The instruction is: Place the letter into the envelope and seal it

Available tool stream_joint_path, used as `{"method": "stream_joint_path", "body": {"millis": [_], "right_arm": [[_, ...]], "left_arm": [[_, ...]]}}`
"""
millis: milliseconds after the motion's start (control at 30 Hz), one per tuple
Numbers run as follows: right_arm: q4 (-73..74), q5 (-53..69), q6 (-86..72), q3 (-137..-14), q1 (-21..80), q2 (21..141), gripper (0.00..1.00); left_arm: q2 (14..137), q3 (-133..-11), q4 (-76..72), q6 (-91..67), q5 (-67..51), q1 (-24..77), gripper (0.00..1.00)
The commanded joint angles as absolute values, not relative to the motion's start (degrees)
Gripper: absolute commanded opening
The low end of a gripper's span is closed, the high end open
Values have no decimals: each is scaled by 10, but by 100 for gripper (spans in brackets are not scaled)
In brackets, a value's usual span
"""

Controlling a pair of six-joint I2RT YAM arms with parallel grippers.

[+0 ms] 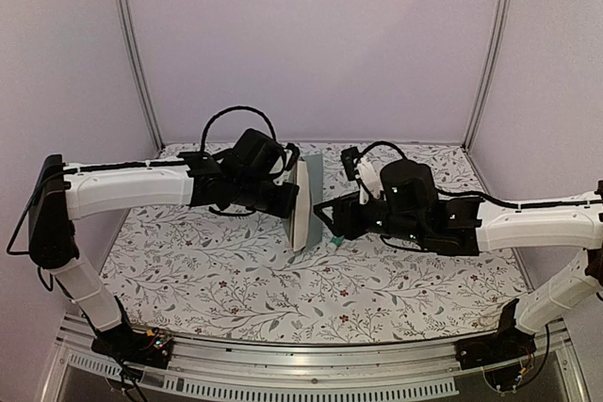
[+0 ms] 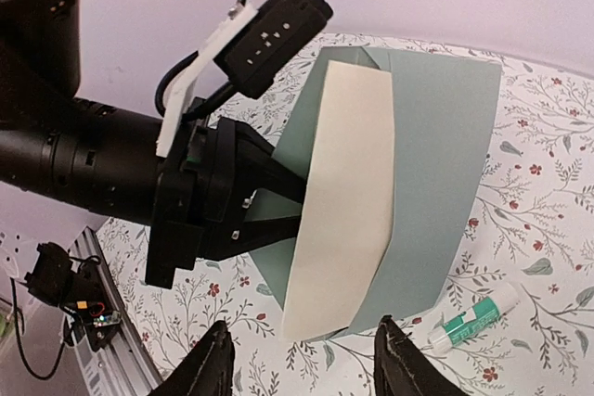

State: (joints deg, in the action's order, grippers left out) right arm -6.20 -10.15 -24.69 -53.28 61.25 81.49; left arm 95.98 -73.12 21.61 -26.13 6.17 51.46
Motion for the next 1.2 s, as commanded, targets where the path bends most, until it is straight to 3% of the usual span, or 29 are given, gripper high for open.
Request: {"method": "stream_joint_path", "body": {"millis": [0, 100, 167, 500, 1167], "right_arm": [[-142, 34, -238, -501, 597, 778, 44], [-170, 83, -242, -503, 595, 791, 27], [-190, 109, -250, -511, 595, 813, 21], [-206, 62, -274, -559, 595, 901, 7], [-193, -17, -286, -571, 570, 956, 2]], "left_arm": [[939, -723, 187, -255, 29, 508, 0], [939, -724, 179, -256, 14, 508, 0], [940, -726, 176, -257, 7, 507, 0], [941, -731, 169, -265, -2, 507, 0], [921, -712, 154, -260, -44, 509, 0]]}}
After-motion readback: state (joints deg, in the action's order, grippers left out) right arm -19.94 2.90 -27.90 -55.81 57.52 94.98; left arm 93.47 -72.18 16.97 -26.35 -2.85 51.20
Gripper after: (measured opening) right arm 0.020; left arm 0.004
